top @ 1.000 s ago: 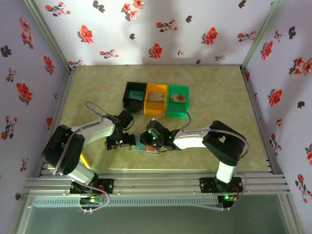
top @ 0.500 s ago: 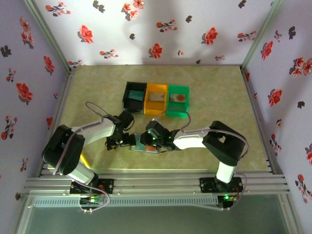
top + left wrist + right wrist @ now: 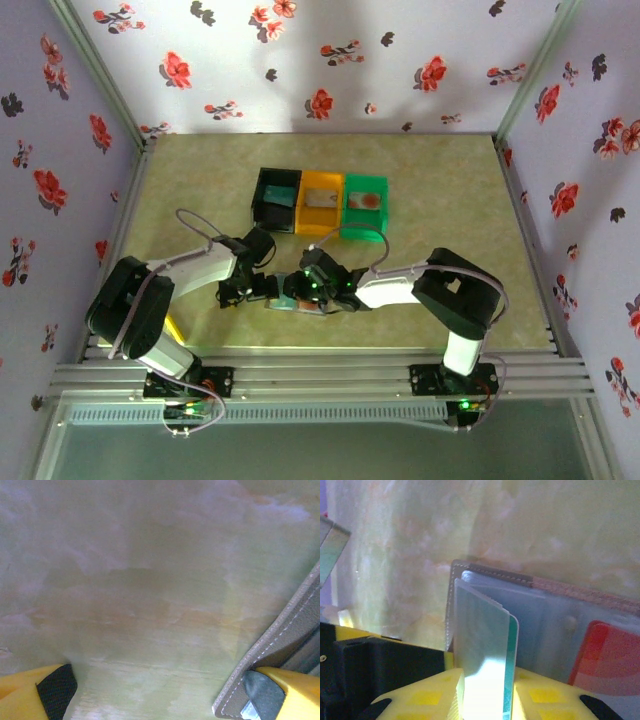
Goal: Take the credit cards out of the card holder
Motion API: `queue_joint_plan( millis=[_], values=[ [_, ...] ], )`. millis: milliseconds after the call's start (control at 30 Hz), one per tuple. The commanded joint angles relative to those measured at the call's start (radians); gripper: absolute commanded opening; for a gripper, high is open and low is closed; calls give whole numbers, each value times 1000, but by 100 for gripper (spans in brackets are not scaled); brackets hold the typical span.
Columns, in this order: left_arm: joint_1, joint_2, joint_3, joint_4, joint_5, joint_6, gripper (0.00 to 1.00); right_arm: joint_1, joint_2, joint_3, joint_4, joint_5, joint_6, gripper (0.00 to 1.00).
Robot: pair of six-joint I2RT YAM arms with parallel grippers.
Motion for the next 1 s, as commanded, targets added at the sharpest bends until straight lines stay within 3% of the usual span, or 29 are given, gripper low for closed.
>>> queue_joint_plan(
  millis=[0, 967],
  values=[
    [-27, 124, -115, 132, 74, -18, 95, 12, -3, -31, 120, -46, 11, 28],
    [-27, 132, -125, 154, 91, -22, 94, 10, -100, -87, 71, -3, -31, 26]
  ],
)
